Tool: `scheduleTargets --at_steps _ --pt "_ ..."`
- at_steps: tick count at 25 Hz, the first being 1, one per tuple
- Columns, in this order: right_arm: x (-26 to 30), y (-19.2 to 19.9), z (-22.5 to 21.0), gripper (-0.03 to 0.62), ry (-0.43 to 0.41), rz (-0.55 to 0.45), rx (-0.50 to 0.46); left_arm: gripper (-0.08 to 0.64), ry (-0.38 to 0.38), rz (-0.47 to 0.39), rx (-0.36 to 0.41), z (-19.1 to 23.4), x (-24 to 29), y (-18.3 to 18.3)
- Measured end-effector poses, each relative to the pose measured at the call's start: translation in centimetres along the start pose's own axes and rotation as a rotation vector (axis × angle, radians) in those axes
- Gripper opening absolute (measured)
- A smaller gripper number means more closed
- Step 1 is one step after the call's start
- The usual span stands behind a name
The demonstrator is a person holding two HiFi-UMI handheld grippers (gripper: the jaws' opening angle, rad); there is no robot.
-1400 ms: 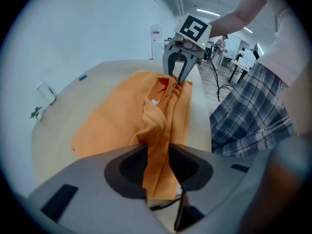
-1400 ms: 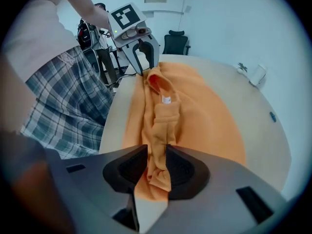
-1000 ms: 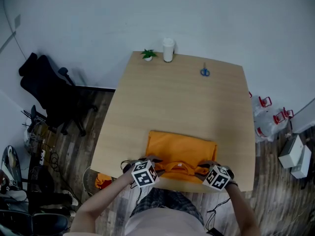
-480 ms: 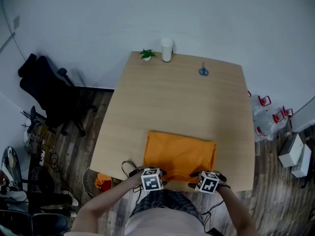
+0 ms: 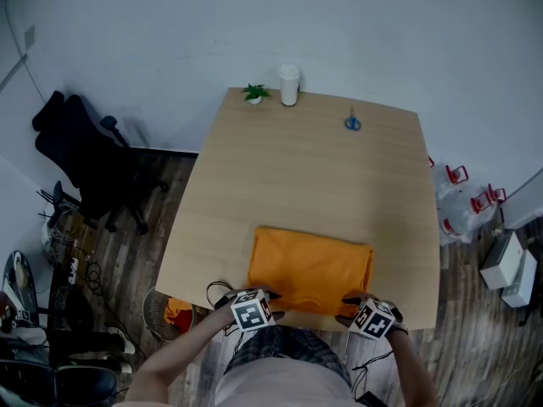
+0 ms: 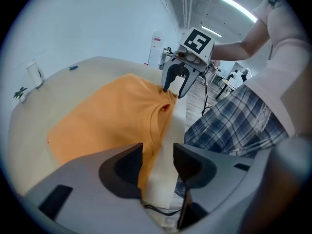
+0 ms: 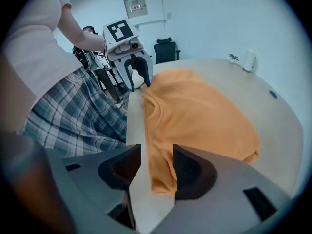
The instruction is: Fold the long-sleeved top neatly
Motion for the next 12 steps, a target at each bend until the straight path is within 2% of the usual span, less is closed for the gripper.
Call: scheduleTargets --at_steps 3,6,9,12 --pt "1.2 1.9 -0.3 0.212 -0.007 0.048 0.044 0.198 0.007 0.036 -0.002 -0.4 0.9 1.2" --pt "1.7 1.9 -0.6 0.212 -0.012 0.033 0.065 0.199 0.0 0.026 -0.022 -0.2 1.3 1.1" --pt "-0.3 0.5 -0.7 0.212 0.003 -0.048 0.075 0.199 -0.027 -0.035 -0.061 0.7 -0.4 -0.1" --pt "-3.8 -0.9 -1.4 0.21 0.053 -0.18 0.107 0.199 -0.081 -0.136 -0.116 2.3 -3.1 -1.6"
Point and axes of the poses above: the fingertips, and each gripper's own axes: x forward along the fingers, z to its left, y out of its underside, the point moved 6 cm from there along -x, backward along the fingers, and after that the axes turned 10 degrees about -y, right-handed, at the moved point
